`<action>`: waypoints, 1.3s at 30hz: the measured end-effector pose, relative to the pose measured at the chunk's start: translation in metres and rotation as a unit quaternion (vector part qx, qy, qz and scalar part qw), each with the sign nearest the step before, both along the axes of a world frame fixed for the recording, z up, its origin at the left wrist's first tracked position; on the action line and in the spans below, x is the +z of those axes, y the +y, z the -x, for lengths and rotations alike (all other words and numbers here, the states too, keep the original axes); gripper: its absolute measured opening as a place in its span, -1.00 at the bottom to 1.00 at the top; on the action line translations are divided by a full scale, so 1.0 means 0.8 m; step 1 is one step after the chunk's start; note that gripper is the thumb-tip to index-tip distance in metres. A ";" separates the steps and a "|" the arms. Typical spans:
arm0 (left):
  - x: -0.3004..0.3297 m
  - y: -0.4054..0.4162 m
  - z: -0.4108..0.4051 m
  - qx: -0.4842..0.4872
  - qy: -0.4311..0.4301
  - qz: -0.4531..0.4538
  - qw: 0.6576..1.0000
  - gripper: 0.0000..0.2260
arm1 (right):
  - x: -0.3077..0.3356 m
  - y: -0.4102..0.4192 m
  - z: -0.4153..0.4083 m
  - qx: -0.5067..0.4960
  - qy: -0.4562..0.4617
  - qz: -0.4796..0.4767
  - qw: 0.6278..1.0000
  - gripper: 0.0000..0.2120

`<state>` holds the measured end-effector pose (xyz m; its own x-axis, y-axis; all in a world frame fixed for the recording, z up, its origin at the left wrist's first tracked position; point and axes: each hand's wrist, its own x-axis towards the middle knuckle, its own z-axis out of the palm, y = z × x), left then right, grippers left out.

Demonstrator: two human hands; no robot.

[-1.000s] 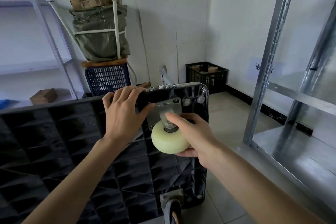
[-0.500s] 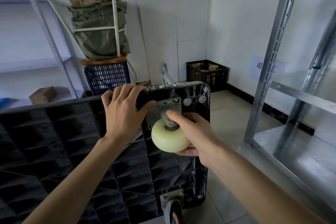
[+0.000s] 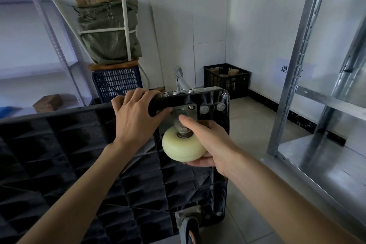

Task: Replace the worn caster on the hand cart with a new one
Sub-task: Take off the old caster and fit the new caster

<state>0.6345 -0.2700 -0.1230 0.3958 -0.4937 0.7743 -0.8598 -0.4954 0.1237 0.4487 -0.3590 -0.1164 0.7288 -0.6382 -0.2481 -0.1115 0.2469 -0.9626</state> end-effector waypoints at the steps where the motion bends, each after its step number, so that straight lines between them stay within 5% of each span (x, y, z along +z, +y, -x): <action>1: 0.001 -0.001 0.000 0.003 0.005 -0.002 1.000 -0.53 | 0.000 -0.001 0.000 0.003 0.002 0.004 1.000 -0.51; 7: 0.002 -0.004 0.005 0.025 0.005 0.009 1.000 -0.55 | 0.002 -0.009 0.009 0.044 0.036 0.040 0.998 -0.41; 10: 0.001 -0.007 0.007 0.031 0.019 0.017 0.999 -0.57 | 0.001 -0.023 0.025 0.019 0.032 0.169 0.985 -0.48; 12: -0.001 -0.009 0.007 0.033 0.022 0.026 0.999 -0.59 | -0.006 -0.042 0.036 -0.071 0.010 0.370 0.926 -0.59; 14: -0.003 -0.009 0.007 0.035 0.020 0.031 0.999 -0.60 | -0.010 -0.068 0.040 -0.162 0.015 0.576 0.801 -0.63; 16: -0.003 -0.010 0.009 0.037 0.019 0.033 0.999 -0.60 | -0.010 -0.095 0.031 -0.160 0.034 0.685 0.710 -0.50; 18: -0.003 -0.010 0.010 0.039 0.019 0.035 0.998 -0.60 | -0.008 -0.115 0.012 -0.095 0.066 0.727 0.676 -0.32; 21: -0.003 -0.010 0.011 0.041 0.018 0.032 0.998 -0.60 | -0.004 -0.123 -0.016 -0.024 0.096 0.726 0.680 -0.09; 25: -0.005 -0.009 0.010 0.042 0.010 0.030 0.999 -0.60 | -0.014 -0.122 -0.040 -0.076 0.084 0.737 0.666 0.02; 39: 0.006 -0.013 0.014 0.045 0.028 0.030 0.998 -0.48 | -0.028 -0.119 -0.052 -0.149 0.070 0.762 0.626 -0.17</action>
<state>0.6234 -0.2806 -0.1185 0.4807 -0.4071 0.7767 -0.8027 -0.5608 0.2029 0.4900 -0.4545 -0.1385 0.5599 -0.3134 0.7670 -0.3892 -0.9167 -0.0904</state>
